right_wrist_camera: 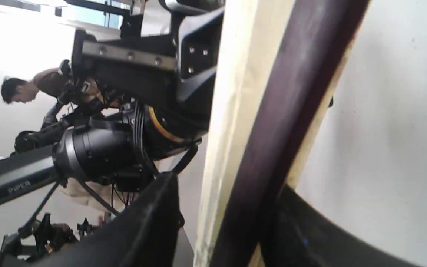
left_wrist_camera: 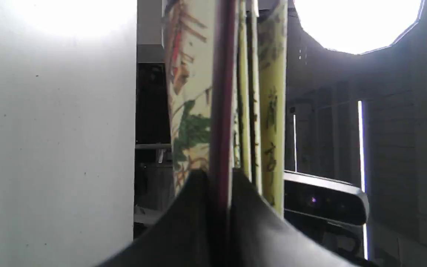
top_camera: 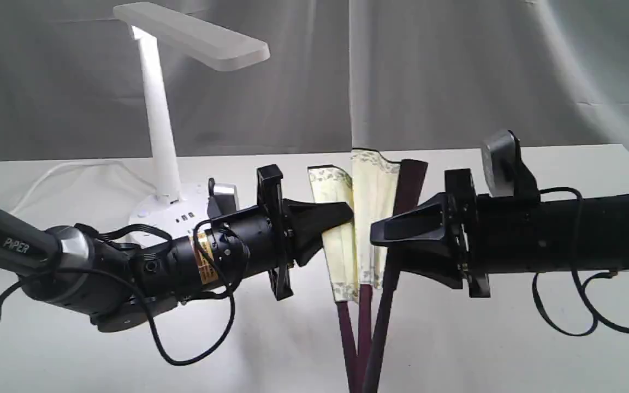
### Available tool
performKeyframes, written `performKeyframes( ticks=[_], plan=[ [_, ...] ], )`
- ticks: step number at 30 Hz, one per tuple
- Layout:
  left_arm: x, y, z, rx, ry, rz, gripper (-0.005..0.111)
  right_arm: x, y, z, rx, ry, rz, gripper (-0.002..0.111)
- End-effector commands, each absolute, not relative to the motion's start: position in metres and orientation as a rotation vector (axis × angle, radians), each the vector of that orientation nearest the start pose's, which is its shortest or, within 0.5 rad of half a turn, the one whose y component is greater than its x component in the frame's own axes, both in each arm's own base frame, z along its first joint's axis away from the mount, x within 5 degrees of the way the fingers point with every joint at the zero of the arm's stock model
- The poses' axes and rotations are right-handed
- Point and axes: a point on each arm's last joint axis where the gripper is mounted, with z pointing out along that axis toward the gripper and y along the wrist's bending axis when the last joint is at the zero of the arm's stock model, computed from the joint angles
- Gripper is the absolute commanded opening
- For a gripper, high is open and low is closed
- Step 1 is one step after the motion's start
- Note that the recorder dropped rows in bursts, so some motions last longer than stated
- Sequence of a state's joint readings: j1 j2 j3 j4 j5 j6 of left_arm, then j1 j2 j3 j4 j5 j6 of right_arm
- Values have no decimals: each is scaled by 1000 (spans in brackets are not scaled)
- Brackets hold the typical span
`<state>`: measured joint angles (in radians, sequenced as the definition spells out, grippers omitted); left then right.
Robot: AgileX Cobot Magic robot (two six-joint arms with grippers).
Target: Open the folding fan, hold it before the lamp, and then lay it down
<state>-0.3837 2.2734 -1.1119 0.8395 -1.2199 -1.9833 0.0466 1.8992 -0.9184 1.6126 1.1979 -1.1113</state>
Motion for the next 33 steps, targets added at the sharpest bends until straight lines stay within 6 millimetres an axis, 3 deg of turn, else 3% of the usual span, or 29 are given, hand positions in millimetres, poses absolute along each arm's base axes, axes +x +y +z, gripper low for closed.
performKeyframes(
  ticks=[1,7,12,24,33],
  plan=[
    [360,-218,108,-428,2022,-2033,0,328,98,175,41,2254,1652,38],
    [359,-218,109,-428,2022,-2036,0,336,95,173,152,2240,1578,38],
    [360,-218,109,-434,2021,-2038,0,339,95,175,130,2220,1557,37],
    [361,-218,110,-419,2012,-2031,0,343,91,170,131,2243,1446,0],
    [363,-215,120,-435,1933,-2005,0,345,80,170,171,2234,1425,0]
  ],
)
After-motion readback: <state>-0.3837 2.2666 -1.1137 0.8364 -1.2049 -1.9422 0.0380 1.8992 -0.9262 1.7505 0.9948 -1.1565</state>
